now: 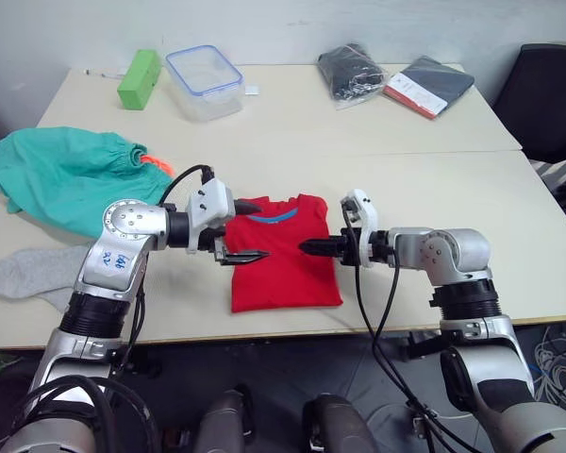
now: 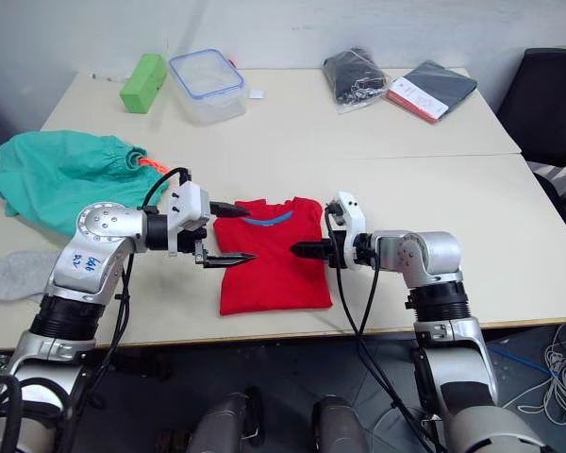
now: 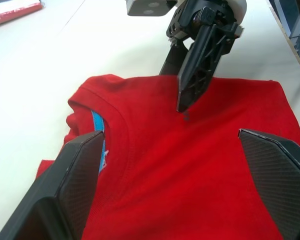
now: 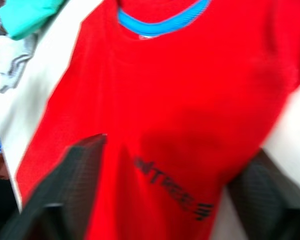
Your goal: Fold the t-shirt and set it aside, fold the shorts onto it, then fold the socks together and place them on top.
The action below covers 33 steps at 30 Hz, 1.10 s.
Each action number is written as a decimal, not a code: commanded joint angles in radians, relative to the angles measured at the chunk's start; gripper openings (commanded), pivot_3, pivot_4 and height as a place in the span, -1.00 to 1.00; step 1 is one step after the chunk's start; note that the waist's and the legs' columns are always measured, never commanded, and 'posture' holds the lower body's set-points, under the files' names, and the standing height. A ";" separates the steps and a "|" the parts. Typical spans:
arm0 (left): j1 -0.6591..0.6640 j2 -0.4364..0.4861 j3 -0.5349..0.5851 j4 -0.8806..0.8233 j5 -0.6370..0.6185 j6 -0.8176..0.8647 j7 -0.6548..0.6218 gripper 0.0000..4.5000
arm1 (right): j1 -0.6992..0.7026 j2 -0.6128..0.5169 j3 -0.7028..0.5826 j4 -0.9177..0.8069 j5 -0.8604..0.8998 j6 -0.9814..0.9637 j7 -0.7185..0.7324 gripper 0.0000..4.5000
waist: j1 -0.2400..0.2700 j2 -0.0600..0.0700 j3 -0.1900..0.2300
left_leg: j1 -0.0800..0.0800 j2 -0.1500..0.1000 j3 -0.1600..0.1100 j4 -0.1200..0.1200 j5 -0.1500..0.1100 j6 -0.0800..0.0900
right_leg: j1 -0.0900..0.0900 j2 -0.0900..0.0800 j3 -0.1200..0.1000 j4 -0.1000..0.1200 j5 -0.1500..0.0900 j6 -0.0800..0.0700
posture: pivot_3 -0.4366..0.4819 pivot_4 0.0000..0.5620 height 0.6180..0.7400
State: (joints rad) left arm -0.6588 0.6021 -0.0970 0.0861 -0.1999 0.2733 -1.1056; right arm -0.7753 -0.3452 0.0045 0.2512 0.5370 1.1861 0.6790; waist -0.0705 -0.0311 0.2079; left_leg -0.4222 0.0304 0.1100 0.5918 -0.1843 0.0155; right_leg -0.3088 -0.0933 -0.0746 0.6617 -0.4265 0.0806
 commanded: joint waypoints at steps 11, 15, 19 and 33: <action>-0.026 -0.058 -0.004 -0.032 -0.035 0.000 0.009 1.00 | 0.034 -0.222 0.008 -0.162 0.051 0.112 0.133 -0.99 | 0.035 0.003 0.002 | -0.008 -0.001 0.002 0.000 0.000 0.001 | -0.008 -0.001 0.002 -0.001 0.000 0.000 | -0.05 -0.47 1.00; -0.028 -0.076 -0.009 -0.050 -0.041 0.006 0.015 1.00 | 0.088 -0.461 0.021 -0.227 0.019 0.037 0.233 -0.99 | 0.053 0.004 0.003 | -0.020 -0.002 0.002 0.007 0.001 0.003 | -0.018 -0.002 0.001 0.002 0.000 0.001 | -0.05 -0.47 1.00; -0.029 -0.089 -0.011 -0.048 -0.042 0.002 0.023 1.00 | 0.116 -0.686 0.017 -0.131 -0.070 -0.097 0.307 -0.99 | 0.060 0.005 0.003 | -0.020 -0.002 0.003 0.008 0.000 0.005 | -0.017 -0.002 0.001 0.001 0.001 0.002 | -0.05 -0.47 1.00; -0.011 -0.110 -0.021 -0.048 -0.039 -0.017 0.043 1.00 | 0.039 -0.781 0.057 0.579 -0.426 -0.755 0.289 -0.99 | 0.042 0.008 0.005 | -0.017 -0.001 0.006 0.011 0.001 0.004 | -0.015 -0.001 0.002 0.002 0.001 0.002 | -0.05 -0.47 1.00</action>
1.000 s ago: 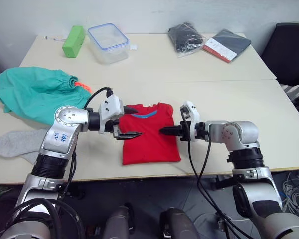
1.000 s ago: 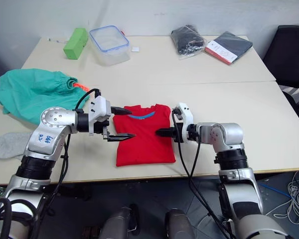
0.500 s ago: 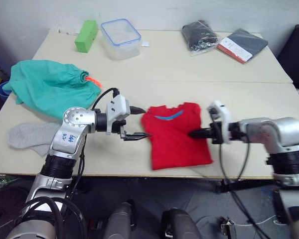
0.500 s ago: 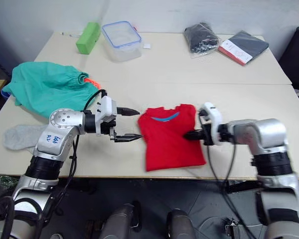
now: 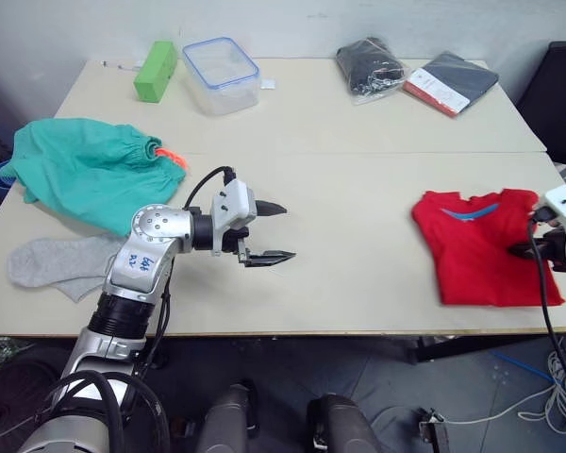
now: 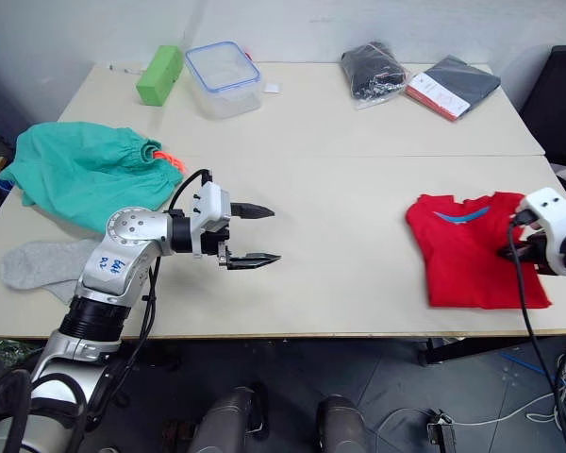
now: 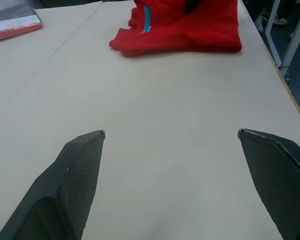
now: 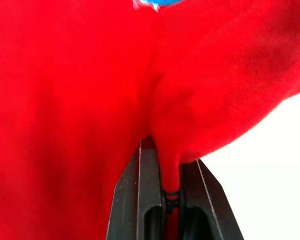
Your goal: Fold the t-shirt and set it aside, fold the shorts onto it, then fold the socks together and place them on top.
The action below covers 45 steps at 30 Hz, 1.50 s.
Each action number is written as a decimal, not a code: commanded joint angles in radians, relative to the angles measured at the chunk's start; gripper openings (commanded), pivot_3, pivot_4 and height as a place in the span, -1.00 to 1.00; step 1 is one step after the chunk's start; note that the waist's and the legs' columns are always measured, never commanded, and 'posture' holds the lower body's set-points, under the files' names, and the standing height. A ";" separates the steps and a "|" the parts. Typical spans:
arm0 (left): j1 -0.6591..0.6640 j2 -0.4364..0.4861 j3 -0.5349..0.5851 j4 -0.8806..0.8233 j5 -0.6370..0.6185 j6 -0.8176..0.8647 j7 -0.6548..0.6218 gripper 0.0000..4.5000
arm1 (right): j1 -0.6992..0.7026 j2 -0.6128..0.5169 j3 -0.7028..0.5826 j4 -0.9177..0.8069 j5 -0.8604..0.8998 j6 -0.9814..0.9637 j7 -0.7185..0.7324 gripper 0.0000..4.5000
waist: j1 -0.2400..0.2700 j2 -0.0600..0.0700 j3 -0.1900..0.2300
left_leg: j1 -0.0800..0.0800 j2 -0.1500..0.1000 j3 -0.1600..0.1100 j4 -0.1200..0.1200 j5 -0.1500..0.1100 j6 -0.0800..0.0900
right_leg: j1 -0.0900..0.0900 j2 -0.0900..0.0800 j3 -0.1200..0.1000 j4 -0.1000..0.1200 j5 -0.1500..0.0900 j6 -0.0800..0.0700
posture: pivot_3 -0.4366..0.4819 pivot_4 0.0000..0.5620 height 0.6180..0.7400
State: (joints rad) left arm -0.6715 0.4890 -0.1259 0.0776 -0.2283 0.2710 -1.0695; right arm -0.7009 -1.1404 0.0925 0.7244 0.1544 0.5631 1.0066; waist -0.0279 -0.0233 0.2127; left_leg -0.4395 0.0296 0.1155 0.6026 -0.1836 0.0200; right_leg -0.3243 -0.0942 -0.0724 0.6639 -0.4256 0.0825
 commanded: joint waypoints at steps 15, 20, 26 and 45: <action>0.106 0.054 0.080 -0.162 -0.038 0.067 0.096 1.00 | 0.107 -0.009 -0.532 0.018 0.207 -0.201 -0.213 0.99 | 0.001 0.002 0.001 | 0.000 0.000 -0.001 0.004 0.000 0.000 | 0.002 0.000 0.000 0.002 0.000 0.000 | -0.05 -0.47 1.00; 0.126 0.125 0.143 -0.132 0.006 0.054 0.159 1.00 | 0.206 0.139 -0.602 -0.639 0.554 0.170 -0.200 0.99 | -0.011 0.003 0.000 | 0.002 0.003 -0.001 0.003 0.001 -0.001 | 0.002 0.003 0.002 0.004 0.000 0.000 | -0.05 -0.47 1.00; 0.085 0.283 0.189 0.104 0.184 0.021 0.341 1.00 | 0.195 0.282 -0.454 -1.149 0.899 0.394 -0.259 0.99 | 0.001 0.002 0.001 | 0.000 0.003 -0.004 0.001 0.000 -0.001 | 0.000 0.004 0.002 0.004 0.000 0.000 | -0.05 -0.47 1.00; -0.389 0.163 0.042 0.872 0.392 -0.126 0.545 1.00 | 0.180 0.417 -0.160 -1.289 0.754 0.260 -0.272 0.99 | 0.023 -0.004 0.001 | -0.005 -0.002 -0.002 0.004 -0.003 0.005 | -0.002 -0.003 -0.002 0.001 0.003 0.005 | -0.05 -0.47 1.00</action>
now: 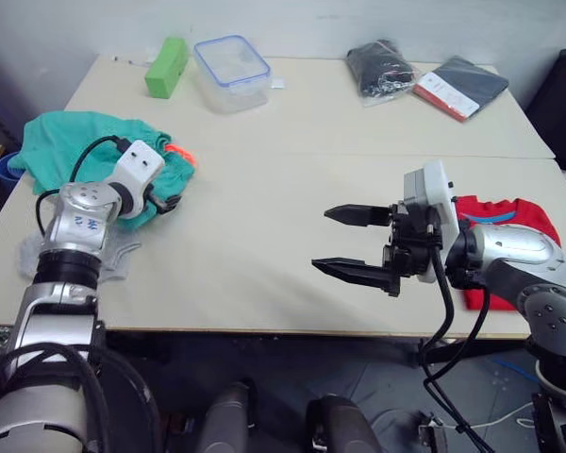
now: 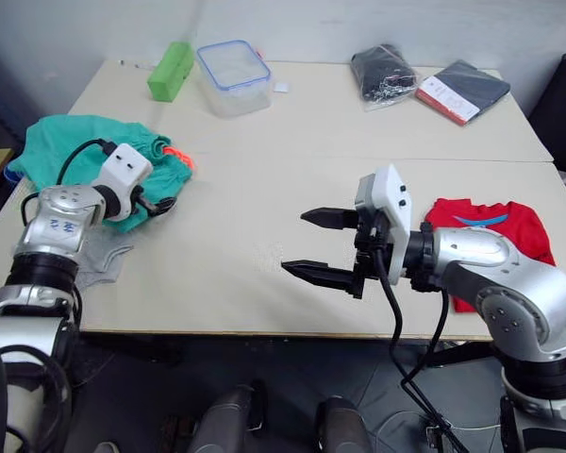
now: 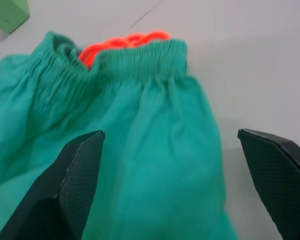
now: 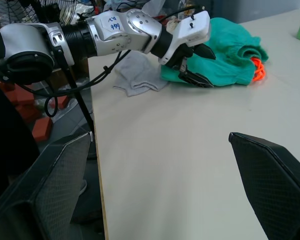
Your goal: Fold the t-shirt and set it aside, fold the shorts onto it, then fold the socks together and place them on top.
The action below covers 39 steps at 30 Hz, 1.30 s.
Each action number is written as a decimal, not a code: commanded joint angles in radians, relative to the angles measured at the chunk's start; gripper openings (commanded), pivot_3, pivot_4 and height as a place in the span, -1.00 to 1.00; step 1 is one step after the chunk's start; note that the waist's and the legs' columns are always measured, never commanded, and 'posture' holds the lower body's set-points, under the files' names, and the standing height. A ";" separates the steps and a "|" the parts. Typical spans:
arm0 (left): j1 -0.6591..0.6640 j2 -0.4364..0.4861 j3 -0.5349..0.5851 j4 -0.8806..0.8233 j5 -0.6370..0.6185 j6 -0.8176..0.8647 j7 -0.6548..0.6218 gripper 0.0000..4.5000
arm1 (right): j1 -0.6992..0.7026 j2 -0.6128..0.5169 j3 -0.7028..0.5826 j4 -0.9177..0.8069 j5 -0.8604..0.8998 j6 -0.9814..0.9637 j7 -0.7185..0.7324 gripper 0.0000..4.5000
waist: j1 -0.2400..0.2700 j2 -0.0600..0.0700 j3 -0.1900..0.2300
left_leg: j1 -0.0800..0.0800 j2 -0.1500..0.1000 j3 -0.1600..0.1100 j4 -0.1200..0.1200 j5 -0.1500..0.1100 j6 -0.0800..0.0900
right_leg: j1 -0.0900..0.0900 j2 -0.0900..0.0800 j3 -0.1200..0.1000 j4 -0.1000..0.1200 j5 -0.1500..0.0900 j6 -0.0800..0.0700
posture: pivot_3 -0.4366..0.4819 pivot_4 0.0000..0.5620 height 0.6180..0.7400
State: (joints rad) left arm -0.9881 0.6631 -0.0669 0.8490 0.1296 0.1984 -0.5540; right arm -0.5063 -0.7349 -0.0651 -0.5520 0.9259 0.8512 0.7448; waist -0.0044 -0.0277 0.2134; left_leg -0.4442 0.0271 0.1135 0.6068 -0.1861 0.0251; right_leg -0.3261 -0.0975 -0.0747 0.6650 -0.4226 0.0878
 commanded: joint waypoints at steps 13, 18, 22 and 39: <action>-0.211 -0.061 -0.033 0.426 0.084 -0.065 0.152 0.02 | 0.029 0.026 -0.023 -0.051 -0.053 -0.041 -0.076 1.00 | -0.004 -0.001 0.000 | 0.000 0.001 0.002 0.005 0.000 0.000 | -0.002 0.000 0.002 0.006 0.000 0.000 | -0.05 -0.47 1.00; -0.215 -0.053 -0.014 0.439 0.076 -0.067 0.149 -0.70 | 0.056 0.011 -0.044 -0.070 -0.052 -0.041 -0.084 1.00 | -0.007 -0.001 0.000 | 0.000 0.001 0.003 0.005 0.000 0.000 | -0.003 0.000 0.002 0.007 0.000 0.000 | -0.05 -0.47 1.00; -0.205 -0.042 -0.017 0.397 0.057 -0.175 0.002 -0.99 | 0.083 -0.012 -0.059 -0.087 -0.061 -0.043 -0.074 1.00 | -0.005 -0.001 0.000 | 0.000 0.001 0.003 0.005 0.000 0.000 | -0.004 0.000 0.002 0.007 0.000 0.000 | -0.05 -0.47 1.00; 0.039 -0.309 -0.292 -0.380 -0.125 -0.398 -0.827 -0.99 | 0.271 -0.181 -0.060 -0.113 -0.242 -0.184 0.083 1.00 | -0.002 -0.001 0.000 | 0.000 0.002 0.004 0.006 0.000 0.001 | 0.000 0.000 0.002 0.003 0.000 0.000 | -0.05 -0.47 1.00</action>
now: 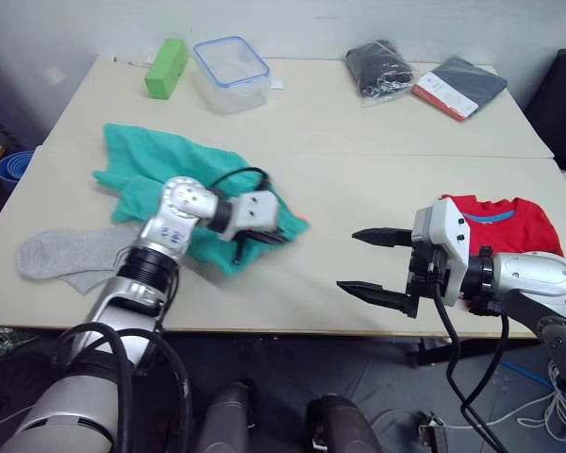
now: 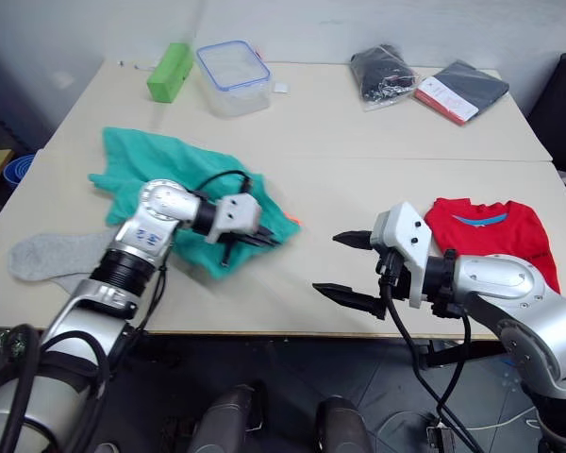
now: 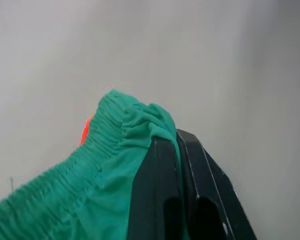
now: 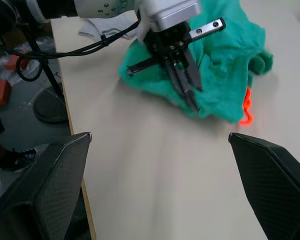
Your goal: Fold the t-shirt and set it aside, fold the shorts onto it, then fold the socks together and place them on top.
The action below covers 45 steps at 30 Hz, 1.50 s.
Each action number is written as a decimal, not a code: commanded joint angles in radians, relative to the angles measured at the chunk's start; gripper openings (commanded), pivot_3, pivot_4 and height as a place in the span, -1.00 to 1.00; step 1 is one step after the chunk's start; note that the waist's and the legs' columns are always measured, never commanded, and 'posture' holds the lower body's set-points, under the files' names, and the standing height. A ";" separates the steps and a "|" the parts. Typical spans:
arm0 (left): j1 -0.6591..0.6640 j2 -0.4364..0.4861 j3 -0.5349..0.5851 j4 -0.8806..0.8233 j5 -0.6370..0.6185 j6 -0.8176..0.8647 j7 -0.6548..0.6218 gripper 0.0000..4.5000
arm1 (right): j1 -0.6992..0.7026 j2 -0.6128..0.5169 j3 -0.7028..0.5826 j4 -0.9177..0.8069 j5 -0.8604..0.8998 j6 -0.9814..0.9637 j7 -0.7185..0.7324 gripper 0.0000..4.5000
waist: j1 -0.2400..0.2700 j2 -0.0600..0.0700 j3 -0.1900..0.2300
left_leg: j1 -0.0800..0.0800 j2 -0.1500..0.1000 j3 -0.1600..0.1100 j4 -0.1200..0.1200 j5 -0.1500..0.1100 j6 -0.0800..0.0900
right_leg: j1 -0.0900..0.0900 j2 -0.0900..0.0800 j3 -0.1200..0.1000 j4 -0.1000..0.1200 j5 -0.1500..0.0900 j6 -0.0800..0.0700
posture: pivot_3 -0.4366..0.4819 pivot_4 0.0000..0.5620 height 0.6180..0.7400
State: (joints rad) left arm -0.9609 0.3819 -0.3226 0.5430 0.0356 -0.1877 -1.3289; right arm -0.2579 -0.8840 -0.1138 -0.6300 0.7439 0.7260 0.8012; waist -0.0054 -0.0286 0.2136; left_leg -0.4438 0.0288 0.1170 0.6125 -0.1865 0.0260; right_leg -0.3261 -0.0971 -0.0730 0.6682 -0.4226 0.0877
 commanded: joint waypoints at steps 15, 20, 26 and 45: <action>0.100 0.051 -0.061 -0.245 0.005 0.032 -0.013 -0.45 | 0.092 -0.054 0.225 0.083 -0.579 -0.530 0.092 1.00 | 0.000 0.001 0.000 | 0.002 0.000 -0.001 0.001 0.000 0.000 | 0.002 0.000 -0.001 0.000 0.000 0.000 | -0.05 -0.47 1.00; 0.141 0.123 0.026 -0.444 -0.112 0.246 -0.031 0.24 | -0.017 0.030 0.342 0.221 -0.718 -0.710 0.095 1.00 | -0.003 0.001 0.000 | 0.002 0.000 -0.003 0.002 0.001 0.000 | 0.004 0.000 -0.001 0.001 0.000 0.000 | -0.05 -0.47 1.00; 0.255 0.326 0.127 -0.586 -0.163 0.401 -0.037 0.99 | -0.153 0.125 0.455 0.436 -0.872 -0.896 0.095 1.00 | -0.022 0.001 0.000 | 0.004 0.000 -0.003 0.000 0.002 -0.001 | 0.004 0.000 -0.001 0.002 -0.001 -0.001 | -0.05 -0.47 1.00; 0.629 0.565 0.265 -0.701 -0.152 0.432 0.088 1.00 | -0.451 0.243 0.288 0.710 -0.679 -0.613 0.166 -0.99 | -0.023 0.002 0.000 | 0.004 0.000 -0.003 0.000 0.002 -0.002 | 0.002 0.000 -0.001 0.006 -0.002 -0.003 | -0.05 -0.47 1.00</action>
State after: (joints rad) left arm -0.3389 0.9413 -0.0807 -0.1504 -0.1142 0.2555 -1.2571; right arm -0.6815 -0.6325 0.2335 0.0882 0.0195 0.0333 0.9708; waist -0.0284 -0.0269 0.2134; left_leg -0.4396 0.0292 0.1136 0.6122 -0.1847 0.0238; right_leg -0.3240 -0.0973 -0.0736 0.6745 -0.4244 0.0846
